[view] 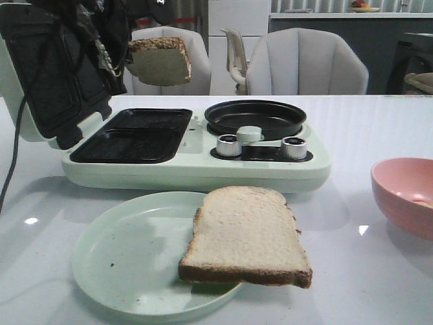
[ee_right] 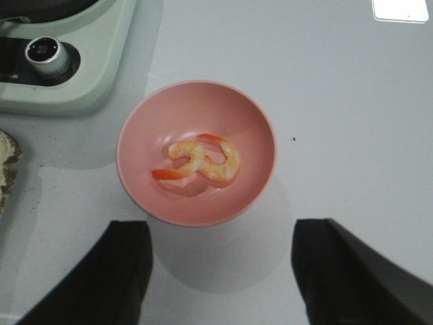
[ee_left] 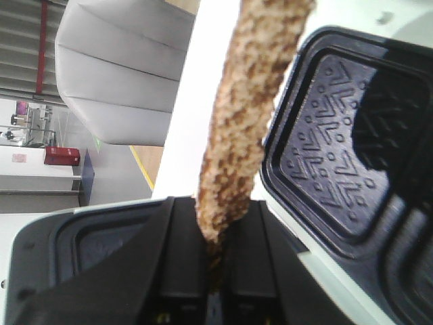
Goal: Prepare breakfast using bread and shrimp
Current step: 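Lower the bread onto the farther sandwich plate and open the left gripper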
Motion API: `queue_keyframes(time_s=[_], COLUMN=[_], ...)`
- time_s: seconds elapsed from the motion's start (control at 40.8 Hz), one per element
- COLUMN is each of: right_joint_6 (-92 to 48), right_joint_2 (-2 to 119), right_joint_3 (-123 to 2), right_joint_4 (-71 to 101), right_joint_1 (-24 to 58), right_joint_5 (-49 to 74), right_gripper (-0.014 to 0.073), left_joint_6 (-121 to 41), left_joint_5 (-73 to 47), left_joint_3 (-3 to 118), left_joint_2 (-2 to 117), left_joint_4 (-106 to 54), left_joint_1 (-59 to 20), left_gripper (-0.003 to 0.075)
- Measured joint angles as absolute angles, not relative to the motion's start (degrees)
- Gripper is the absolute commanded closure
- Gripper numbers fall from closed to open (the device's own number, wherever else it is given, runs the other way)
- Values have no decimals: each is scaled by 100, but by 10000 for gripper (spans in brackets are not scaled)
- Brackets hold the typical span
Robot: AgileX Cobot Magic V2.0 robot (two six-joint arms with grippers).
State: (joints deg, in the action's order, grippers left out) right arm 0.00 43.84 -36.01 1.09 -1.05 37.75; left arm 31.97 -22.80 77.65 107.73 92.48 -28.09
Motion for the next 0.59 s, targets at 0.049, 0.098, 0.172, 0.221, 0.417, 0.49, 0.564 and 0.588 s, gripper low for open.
queue_keyframes(time_s=[0.049,0.098,0.172,0.221,0.417,0.49,0.564,0.588], right_joint_6=[0,0,0,0,0,0,0,0], right_joint_2=[4384,4384,4384,4384,4384,4384,4384,4384], right_joint_3=[-3601,-3601,-3601,-3601,-3601,-3601,-3601,-3601], right_joint_4=[109,109,109,109,109,109,109,109], right_joint_1=[-105,-105,-105,-105,-105,-105,-105,-105], right_joint_5=[3775,3775,3775,3775,3775,3775,3775,3775], right_gripper=[45,45,45,45,45,45,45,45], left_joint_6=[3173,3159,3141,3132,3119,3119,3119,3119], left_joint_5=[-2280,-2280,-2272,-2267,-2267,-2267,-2267,-2267], left_joint_3=[7963,8117,8235,8260,8260,8260,8260,8260], left_joint_2=[10984,11170,11386,11527,11805,11855,11854,11854], left_joint_4=[9248,9248,9248,9248,9248,9248,9248,9248], left_joint_1=[-2737,-2679,-2608,-2587,-2546,-2546,-2546,-2546], left_gripper=[619,619,619,619,619,619,617,614])
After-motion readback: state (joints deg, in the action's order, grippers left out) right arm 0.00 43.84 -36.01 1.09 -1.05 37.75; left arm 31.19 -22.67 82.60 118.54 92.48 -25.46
